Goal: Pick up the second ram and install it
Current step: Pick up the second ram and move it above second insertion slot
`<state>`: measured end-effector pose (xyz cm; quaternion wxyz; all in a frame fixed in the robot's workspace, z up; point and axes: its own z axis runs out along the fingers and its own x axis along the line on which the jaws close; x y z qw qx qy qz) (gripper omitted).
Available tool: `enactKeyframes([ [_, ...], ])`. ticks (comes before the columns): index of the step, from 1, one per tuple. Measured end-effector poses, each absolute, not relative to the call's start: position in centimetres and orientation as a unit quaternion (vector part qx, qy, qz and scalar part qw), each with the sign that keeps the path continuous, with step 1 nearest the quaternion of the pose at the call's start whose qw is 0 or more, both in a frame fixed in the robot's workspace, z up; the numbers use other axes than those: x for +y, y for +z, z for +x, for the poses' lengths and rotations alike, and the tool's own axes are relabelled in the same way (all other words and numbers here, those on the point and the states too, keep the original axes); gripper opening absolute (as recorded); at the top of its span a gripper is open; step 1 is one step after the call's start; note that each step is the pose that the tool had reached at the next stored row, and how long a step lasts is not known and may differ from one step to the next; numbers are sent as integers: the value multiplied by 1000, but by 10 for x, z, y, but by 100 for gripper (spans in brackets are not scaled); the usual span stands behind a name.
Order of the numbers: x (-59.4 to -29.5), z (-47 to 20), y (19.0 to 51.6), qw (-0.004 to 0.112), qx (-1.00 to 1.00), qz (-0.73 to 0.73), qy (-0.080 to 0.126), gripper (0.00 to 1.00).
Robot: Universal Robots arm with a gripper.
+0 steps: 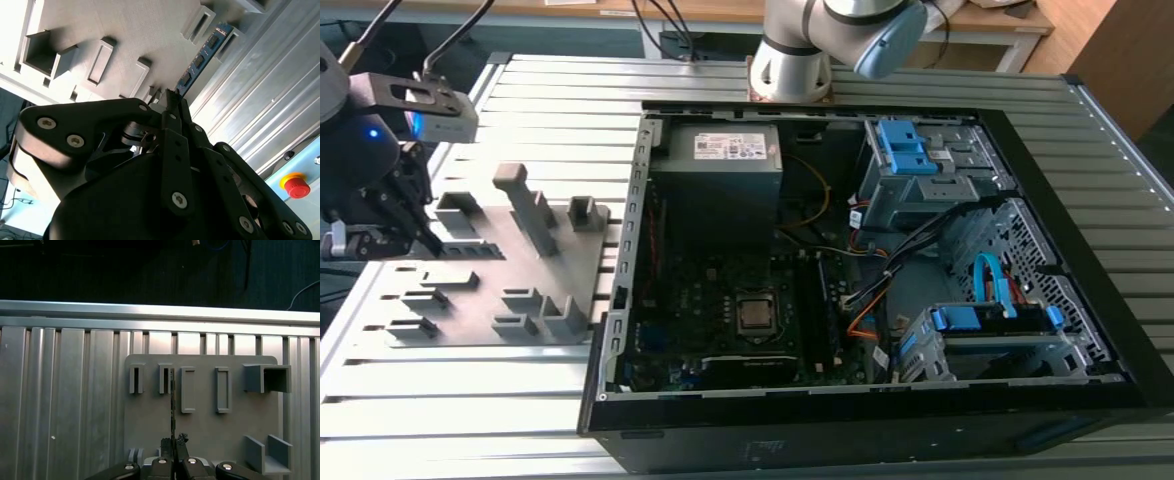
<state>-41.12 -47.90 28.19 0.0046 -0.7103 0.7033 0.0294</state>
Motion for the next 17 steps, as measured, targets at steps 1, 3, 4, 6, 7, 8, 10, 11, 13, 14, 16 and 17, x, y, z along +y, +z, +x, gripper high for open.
enactKeyframes([
  [1, -479, -411, 283, 5, 703, -710, 29, 14],
  [3, -479, -411, 284, 5, 703, -710, 29, 14],
  [4, -479, -411, 285, 5, 703, -710, 29, 14],
  [6, -479, -411, 287, 5, 703, -710, 29, 14],
  [7, -479, -411, 288, 5, 703, -710, 29, 14],
  [8, -479, -411, 289, 5, 703, -710, 29, 14],
  [10, -479, -411, 290, 5, 703, -710, 29, 14],
  [11, -479, -411, 291, 5, 703, -710, 29, 14],
  [13, -479, -411, 293, 5, 703, -710, 29, 14],
  [14, -479, -411, 294, 5, 703, -710, 29, 14],
  [16, -479, -411, 295, 5, 703, -710, 29, 14],
  [17, -479, -411, 296, 5, 703, -710, 29, 14],
])
